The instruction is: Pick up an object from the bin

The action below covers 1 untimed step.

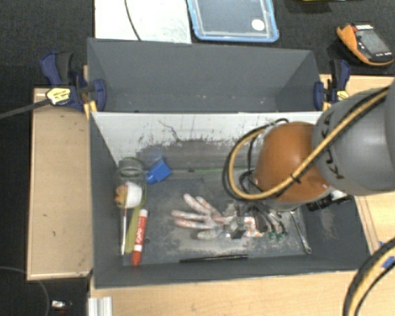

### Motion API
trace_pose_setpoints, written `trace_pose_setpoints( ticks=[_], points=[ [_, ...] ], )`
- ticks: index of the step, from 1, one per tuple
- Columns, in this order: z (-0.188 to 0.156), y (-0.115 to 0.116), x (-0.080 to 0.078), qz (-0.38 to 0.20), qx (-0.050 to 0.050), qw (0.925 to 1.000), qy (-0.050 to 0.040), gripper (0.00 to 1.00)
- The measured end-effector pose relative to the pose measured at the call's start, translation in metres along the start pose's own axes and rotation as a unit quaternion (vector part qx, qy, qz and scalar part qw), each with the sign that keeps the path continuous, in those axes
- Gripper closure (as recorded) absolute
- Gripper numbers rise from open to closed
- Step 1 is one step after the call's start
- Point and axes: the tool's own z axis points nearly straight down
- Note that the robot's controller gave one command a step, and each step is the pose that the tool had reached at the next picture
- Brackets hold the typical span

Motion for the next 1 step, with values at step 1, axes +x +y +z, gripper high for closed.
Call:
trace_pose_setpoints(
  ticks=[1],
  points=[
    [-0.0332, 0.0000, 0.0003, 0.001, 0.000, 1.0000, 0.0019, 1.00]
  ],
)
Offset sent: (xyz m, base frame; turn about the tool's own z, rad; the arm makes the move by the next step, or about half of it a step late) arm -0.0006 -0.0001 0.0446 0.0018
